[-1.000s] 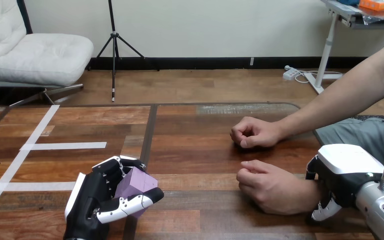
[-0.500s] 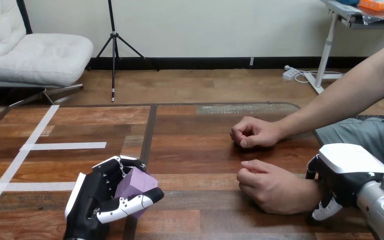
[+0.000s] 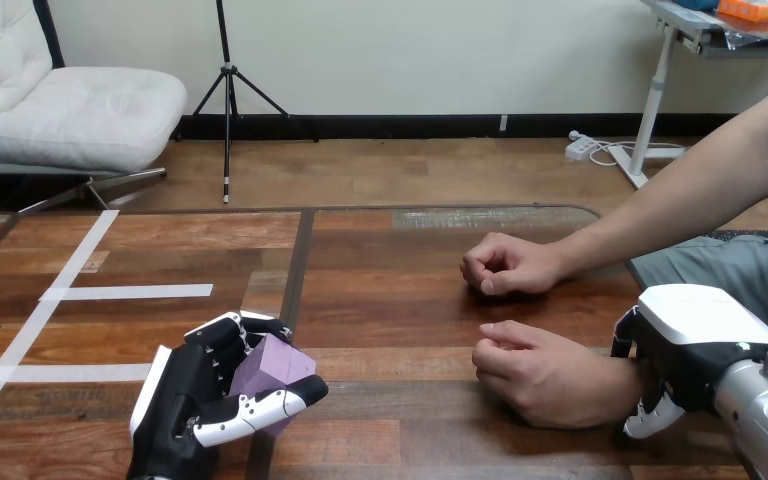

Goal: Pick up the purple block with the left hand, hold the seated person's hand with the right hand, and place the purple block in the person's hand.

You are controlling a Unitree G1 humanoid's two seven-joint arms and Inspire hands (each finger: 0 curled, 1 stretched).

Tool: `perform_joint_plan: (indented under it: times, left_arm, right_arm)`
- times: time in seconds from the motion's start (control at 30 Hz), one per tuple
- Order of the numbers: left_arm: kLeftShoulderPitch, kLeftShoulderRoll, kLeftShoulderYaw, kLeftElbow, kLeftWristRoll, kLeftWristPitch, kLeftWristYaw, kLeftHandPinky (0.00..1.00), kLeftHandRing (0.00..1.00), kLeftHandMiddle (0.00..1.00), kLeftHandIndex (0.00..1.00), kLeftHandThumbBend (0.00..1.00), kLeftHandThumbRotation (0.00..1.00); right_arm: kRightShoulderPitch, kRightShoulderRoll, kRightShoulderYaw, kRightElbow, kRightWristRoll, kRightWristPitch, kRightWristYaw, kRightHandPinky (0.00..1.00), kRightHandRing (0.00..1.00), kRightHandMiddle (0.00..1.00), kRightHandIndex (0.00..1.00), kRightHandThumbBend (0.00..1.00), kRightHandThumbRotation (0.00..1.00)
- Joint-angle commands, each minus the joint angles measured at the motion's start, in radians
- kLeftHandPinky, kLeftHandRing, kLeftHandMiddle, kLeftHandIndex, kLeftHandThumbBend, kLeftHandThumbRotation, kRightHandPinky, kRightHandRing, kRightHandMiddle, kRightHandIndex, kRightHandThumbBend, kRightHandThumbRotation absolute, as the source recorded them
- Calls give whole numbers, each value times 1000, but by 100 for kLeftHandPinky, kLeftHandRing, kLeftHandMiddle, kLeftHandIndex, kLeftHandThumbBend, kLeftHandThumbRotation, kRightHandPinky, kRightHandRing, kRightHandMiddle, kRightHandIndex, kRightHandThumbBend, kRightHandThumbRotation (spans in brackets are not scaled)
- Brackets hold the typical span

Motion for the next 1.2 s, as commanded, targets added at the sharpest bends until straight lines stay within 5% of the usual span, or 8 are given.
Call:
perform_joint_plan:
  times: [0.0,0.67,0.97,1.17]
  left_arm:
    - [-59,1,6,-35,-4,-24,-6,33,39,46,48,93,11]
    - [-53,3,6,-50,-4,-11,-3,33,39,46,47,93,11]
    - [-51,5,6,-50,-1,-17,-3,33,39,46,47,93,12]
    - [-47,5,5,-55,0,-11,-1,33,39,46,47,93,12]
  right_arm:
    - [-23,-23,-10,-34,-6,11,-9,38,46,52,54,77,0]
    - [-32,-27,37,-5,-83,48,58,31,40,49,61,76,0]
    - [-11,-26,50,22,-90,40,47,36,48,56,65,72,0]
    - [-9,-34,63,37,-90,32,58,48,59,65,68,73,0]
